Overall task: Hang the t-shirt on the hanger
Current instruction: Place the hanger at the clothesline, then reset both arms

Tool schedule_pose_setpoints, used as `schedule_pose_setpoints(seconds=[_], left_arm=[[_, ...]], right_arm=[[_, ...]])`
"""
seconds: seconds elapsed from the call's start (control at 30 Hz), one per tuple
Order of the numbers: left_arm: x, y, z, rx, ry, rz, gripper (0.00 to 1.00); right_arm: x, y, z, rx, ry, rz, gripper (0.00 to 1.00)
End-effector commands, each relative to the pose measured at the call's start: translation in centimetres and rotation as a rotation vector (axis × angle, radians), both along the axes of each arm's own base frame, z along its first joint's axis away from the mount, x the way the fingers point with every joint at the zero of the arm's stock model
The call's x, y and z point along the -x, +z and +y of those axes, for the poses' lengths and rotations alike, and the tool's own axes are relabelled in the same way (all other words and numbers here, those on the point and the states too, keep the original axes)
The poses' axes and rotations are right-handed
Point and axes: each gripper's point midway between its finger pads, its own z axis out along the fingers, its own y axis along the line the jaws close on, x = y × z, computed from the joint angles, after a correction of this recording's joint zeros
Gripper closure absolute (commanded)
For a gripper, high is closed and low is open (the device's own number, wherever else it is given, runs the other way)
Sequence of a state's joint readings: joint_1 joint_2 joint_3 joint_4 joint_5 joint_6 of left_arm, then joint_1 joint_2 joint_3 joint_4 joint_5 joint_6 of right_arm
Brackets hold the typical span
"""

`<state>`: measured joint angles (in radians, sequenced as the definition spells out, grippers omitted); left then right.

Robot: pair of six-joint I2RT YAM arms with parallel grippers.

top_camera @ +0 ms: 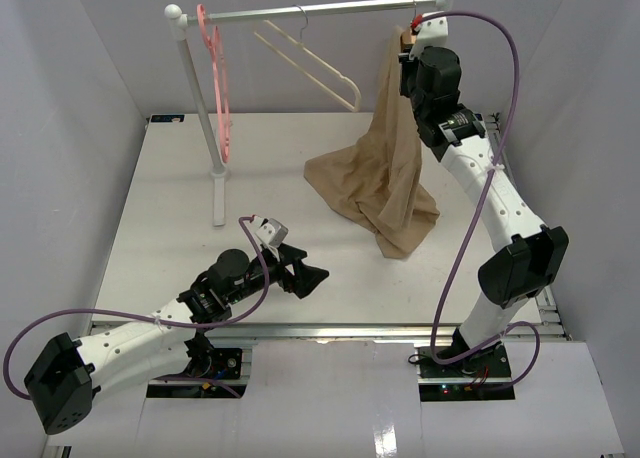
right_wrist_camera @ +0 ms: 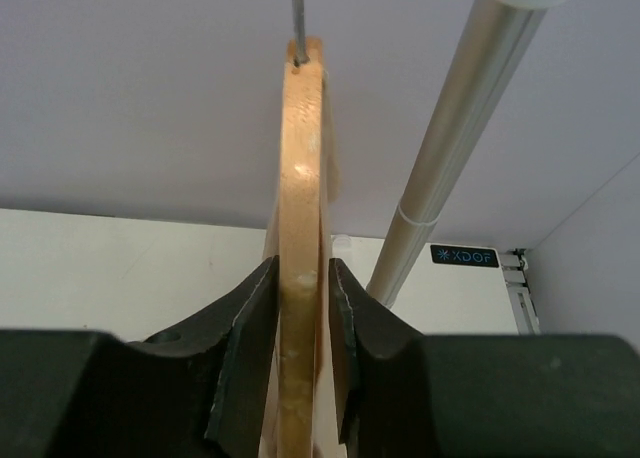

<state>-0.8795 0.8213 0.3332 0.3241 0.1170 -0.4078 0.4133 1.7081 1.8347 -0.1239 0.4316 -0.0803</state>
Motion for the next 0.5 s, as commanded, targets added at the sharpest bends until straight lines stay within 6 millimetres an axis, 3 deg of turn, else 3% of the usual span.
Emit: schedule_pose_setpoints(seconds=[0.0,0.1,0.13,0.2,0.27,0.3,0.33,0.37,0.47], left_arm=[[-0.6,0.9,-0.2,0.005,0.018,-0.032,0.02],[-0.7,0.9,-0.2,0.000,0.022,-0.033,0.02],[-0.7,0.9,-0.1,0.000,0.024,-0.034,0.02],[-0.8,0.9,-0.1,-0.001,0.027,-0.035,0.02],[-1.0,0.7,0.1,-0.007,0.041,-0.036,0.02],[-1.2,0.7,0.2,-0.010,0.055,-0.038,0.02],[-1.2,0.6,0.3,-0.012,0.059,-0.039,0.02],[-1.6,0.6,0.6,-0.024,0.081,-0.045,0.02],[-1.7,0.7,0.9,-0.027,0.091,-0.057,0.02]], right_arm=[[2.6,5.0,-1.3,-0.047,-0.006,-0.091,0.32],[5.6,5.8,-1.9,-0.104,0.017,-0.053,0.06],[6.7,5.2,-1.8,-0.135,0.026,-0.019,0.04],[8.5,3.6,-1.4,-0.179,0.039,0.043,0.10],[10.9,-0.1,-0.8,-0.166,0.033,0.149,0.10],[12.1,-1.2,-1.0,-0.161,0.014,0.172,0.10],[13.1,-1.0,-1.3,-0.184,0.012,0.177,0.10],[14.9,-2.6,-1.3,-0.207,0.027,0.218,0.10],[18.8,-5.4,0.1,-0.257,0.182,0.239,0.10]])
